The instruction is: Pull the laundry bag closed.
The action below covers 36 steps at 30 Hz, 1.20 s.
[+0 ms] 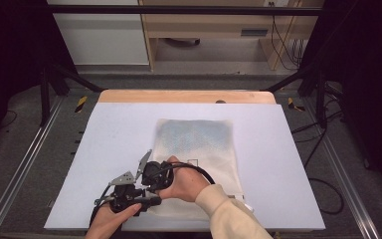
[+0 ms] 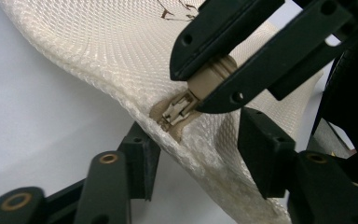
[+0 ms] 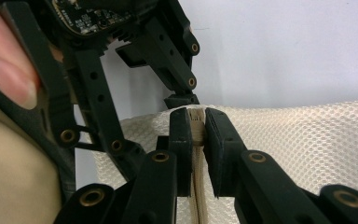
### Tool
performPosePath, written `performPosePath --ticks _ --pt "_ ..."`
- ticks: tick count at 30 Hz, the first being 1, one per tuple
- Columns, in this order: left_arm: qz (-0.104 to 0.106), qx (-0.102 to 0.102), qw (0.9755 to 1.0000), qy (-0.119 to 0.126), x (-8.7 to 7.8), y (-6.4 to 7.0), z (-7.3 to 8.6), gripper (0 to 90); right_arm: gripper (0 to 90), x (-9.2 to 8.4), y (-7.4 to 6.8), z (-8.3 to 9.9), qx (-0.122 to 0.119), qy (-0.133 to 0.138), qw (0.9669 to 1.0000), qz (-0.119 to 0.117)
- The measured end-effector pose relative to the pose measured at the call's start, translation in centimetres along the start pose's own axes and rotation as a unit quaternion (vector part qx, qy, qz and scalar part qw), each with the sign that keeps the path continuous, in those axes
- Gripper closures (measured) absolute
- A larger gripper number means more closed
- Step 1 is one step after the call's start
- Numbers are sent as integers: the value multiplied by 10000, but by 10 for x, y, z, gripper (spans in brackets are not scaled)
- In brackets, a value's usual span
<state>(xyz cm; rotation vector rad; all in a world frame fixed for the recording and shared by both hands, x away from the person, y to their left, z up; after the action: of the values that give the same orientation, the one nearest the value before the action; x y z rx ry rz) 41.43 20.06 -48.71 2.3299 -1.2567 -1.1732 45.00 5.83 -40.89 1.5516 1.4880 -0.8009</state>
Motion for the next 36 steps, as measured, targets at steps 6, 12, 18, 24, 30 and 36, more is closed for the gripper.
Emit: performPosePath --ticks 6,12,18,24,30,36 --pt "59 -40 10000 -13 1 -3 -1 585 818 0 0 0 10 1 10000 2" --pt "60 -43 10000 -55 3 -6 -1 659 818 0 1 0 -4 8 10000 3" --pt "72 -36 10000 -55 4 -8 -2 759 818 -1 1 1 15 22 10000 19" --pt "102 -63 9999 -52 5 -9 -3 813 818 -3 0 4 3 -12 10000 74" --pt "52 -36 10000 -63 5 -8 -3 826 818 -1 -2 11 -34 -6 10000 90" --pt "59 -81 9999 -15 4 -8 -4 829 819 -2 -2 11 -73 38 9998 165"
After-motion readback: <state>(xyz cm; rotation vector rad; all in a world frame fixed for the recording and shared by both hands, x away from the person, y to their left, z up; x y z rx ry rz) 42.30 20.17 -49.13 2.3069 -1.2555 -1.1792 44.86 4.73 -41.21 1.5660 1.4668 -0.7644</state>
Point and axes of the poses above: each handheld gripper's, and its own axes: x roughly forward along the jaws, z roughly out of its underside, y roughly to its right, the point moved 1 cm from there along x, roughly forward along the jaws, and after that the axes turned 11 degrees about -x, right-handed, at the moved point
